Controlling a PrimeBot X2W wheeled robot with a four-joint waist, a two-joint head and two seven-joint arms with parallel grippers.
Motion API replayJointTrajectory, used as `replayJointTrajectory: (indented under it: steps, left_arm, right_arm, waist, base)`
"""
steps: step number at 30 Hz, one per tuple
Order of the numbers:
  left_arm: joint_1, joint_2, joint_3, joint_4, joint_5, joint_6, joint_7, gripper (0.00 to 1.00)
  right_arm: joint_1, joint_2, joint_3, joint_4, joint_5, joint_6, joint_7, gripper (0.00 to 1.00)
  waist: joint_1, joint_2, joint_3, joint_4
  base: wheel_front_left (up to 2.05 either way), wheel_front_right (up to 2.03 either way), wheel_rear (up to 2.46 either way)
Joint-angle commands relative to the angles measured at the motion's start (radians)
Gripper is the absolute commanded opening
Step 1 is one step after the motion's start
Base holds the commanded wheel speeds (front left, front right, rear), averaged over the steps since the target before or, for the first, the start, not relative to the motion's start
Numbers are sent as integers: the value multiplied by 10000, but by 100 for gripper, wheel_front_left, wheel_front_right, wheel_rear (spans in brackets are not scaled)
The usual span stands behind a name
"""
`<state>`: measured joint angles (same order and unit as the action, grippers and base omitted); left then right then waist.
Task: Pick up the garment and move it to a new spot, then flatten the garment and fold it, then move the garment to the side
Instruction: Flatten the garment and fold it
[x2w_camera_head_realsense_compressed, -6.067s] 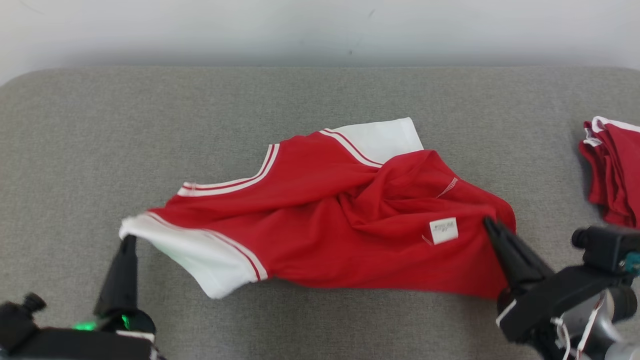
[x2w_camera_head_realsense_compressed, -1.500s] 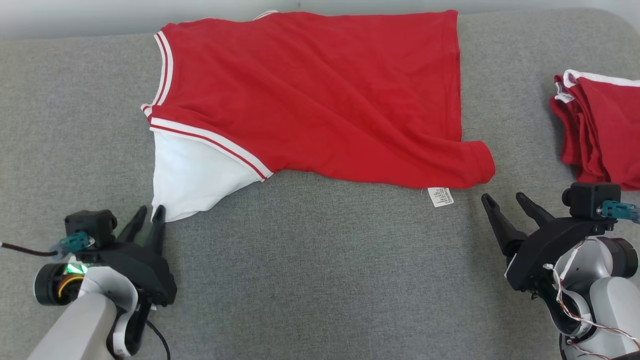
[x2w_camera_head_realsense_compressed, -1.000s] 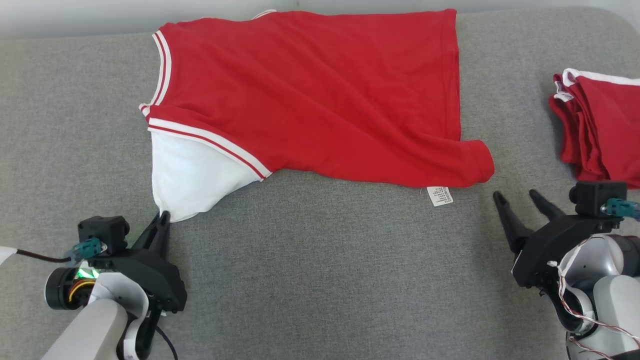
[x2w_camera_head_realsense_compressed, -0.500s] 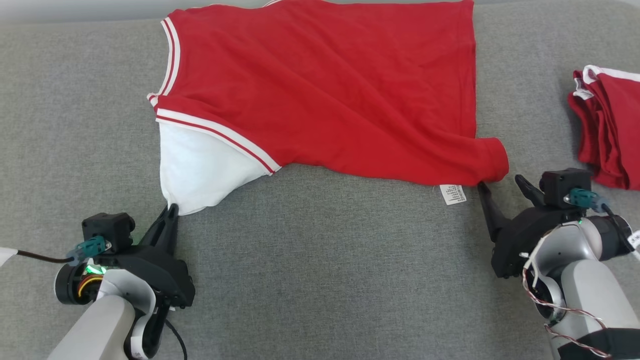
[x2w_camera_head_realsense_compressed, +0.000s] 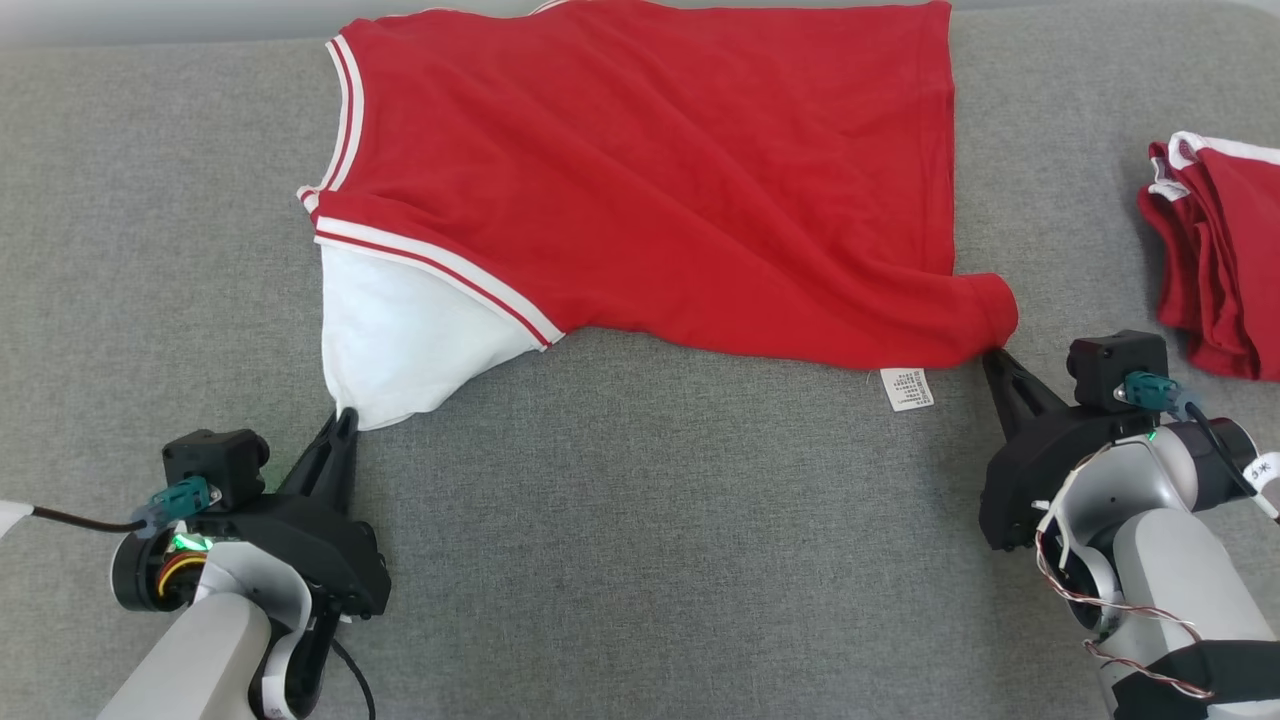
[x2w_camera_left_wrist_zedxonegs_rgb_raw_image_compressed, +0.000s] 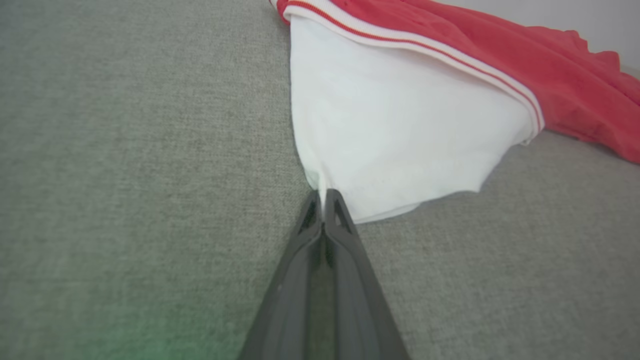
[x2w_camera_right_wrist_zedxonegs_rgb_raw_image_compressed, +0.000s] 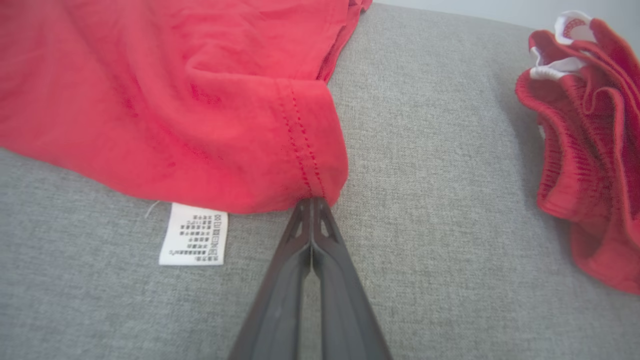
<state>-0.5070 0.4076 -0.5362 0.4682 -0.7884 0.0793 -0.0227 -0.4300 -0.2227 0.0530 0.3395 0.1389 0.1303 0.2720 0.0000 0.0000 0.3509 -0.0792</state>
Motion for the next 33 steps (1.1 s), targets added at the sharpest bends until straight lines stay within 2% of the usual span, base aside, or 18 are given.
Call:
replayJointTrajectory:
  steps: [1, 2, 4, 5, 6, 20, 22, 23, 24, 25, 27, 28, 30, 33]
  left_arm:
    - [460, -108, -155, 294, -27, 10, 141, 0]
    - [456, -115, -162, 309, -30, 6, 122, 0]
    - [433, -136, -194, 330, -32, -9, 102, 0]
    - [417, -152, -213, 334, -35, -19, 101, 0]
    - [396, -163, -228, 338, -38, -27, 101, 0]
    - [222, -81, -210, 416, -172, -79, 61, 0]
    - [251, -44, -208, 440, -178, -107, 53, 0]
    - [274, -29, -211, 452, -177, -118, 41, 0]
    - [289, -15, -211, 462, -186, -126, 33, 0]
    - [300, -8, -214, 472, -194, -137, 24, 0]
    - [317, 1, -217, 490, -217, -129, 5, 0]
    - [323, 5, -215, 502, -224, -125, -9, 0]
    - [323, 19, -205, 533, -248, -129, -33, 0]
    - [334, 7, -132, 509, -289, -106, -121, 0]
  right_arm:
    - [-23, -64, 14, 69, 58, 3, -89, 0]
    - [-27, -86, -30, 97, 56, 3, -64, 0]
    - [-10, -192, -71, 169, -131, 3, 3, 43]
    - [22, -224, -63, 190, -179, 3, 73, 98]
    - [29, -242, -40, 174, -207, 3, 76, 100]
    - [-240, -1127, 959, -16, -211, 3, -289, 100]
    - [-286, -1163, 986, 46, -175, 3, -310, 93]
    - [-299, -1171, 1017, 84, -156, 3, -286, 79]
    - [-308, -1172, 1042, 115, -158, 3, -267, 71]
    - [-317, -1167, 1054, 138, -144, 3, -257, 50]
    - [-319, -1156, 1105, 169, -89, 3, -250, 46]
    - [-316, -1154, 1113, 181, -68, 3, -262, 36]
    - [-301, -1135, 1131, 211, -24, 3, -240, 27]
    - [-211, -1087, 1164, 234, 112, 3, -190, 20]
  waist:
    - [0, 0, -7, -11]
    - [0, 0, -11, -12]
    - [0, 0, -11, -2]
    - [0, 0, -7, 10]
    - [0, 0, 3, 25]
    - [0, 0, 254, 226]
    - [0, 0, 261, 251]
    - [0, 0, 262, 263]
    - [0, 0, 263, 277]
    - [0, 0, 262, 292]
    - [0, 0, 250, 319]
    - [0, 0, 240, 329]
    - [0, 0, 212, 342]
    - [0, 0, 137, 368]
  base:
    - [0, 0, 0]
    - [0, 0, 0]
    - [0, 0, 0]
    - [0, 0, 0]
    - [0, 0, 0]
    - [0, 0, 0]
    - [0, 0, 0]
    - [0, 0, 0]
    - [0, 0, 0]
    - [0, 0, 0]
    - [0, 0, 0]
    - [0, 0, 0]
    - [0, 0, 0]
    - [0, 0, 0]
